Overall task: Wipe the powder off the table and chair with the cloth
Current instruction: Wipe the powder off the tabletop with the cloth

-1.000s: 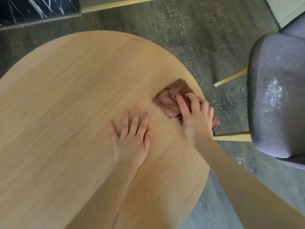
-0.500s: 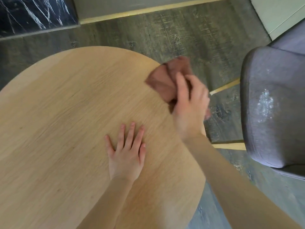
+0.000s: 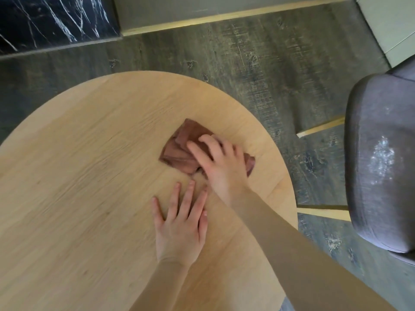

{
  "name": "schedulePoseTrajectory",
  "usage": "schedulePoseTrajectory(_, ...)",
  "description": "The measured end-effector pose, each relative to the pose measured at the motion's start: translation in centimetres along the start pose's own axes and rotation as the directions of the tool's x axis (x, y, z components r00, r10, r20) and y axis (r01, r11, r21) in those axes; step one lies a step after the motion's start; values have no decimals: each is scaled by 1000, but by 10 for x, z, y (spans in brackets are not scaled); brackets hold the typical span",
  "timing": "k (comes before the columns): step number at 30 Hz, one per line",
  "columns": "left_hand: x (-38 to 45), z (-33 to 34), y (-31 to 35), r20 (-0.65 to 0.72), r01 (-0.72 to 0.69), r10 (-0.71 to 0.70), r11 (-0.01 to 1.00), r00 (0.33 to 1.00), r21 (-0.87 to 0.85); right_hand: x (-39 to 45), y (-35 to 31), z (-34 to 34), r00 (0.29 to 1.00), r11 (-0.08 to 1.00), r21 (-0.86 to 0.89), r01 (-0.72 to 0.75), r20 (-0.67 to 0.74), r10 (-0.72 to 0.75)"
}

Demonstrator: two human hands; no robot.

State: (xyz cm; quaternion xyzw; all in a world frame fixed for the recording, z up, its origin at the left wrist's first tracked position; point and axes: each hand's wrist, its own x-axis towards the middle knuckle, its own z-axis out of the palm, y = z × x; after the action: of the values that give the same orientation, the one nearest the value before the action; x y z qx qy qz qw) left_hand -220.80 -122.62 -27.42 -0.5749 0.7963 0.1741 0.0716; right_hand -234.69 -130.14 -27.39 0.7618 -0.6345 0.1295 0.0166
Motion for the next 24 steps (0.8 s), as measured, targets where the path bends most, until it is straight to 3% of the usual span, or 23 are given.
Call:
schedulePoseTrajectory(7,0,1,-1,31,9,-10,1000,999,12,-22,81,-22,930,912,-206,-355,20,367)
schedulePoseTrajectory(9,0,2,-1,32,9,-10,1000,999,21,-33,93,-30,863,853,-197,-483,58,502)
schedulePoseTrajectory(11,-1,2,0,32,10,-11,1000,999,24,-46,103,-37,751,754,-156,-638,89,654)
schedulePoseTrajectory(12,0,1,0,29,9,-10,1000,1000,25,-52,107,-41,720,717,-145,-682,42,693)
schedulePoseTrajectory(15,1,1,0,12,-1,1,1000,1000,28,-51,98,-55,704,699,-96,-708,-169,690)
schedulePoseTrajectory(18,0,2,0,-23,7,-7,1000,1000,10,-22,77,-61,767,811,39,-584,-301,566)
schedulePoseTrajectory(21,-4,0,-8,-85,40,-41,999,996,-17,11,41,-57,863,852,201,-483,-54,502)
schedulePoseTrajectory(24,-20,0,-32,-97,165,-166,986,981,-23,20,3,-42,891,907,144,-396,297,342)
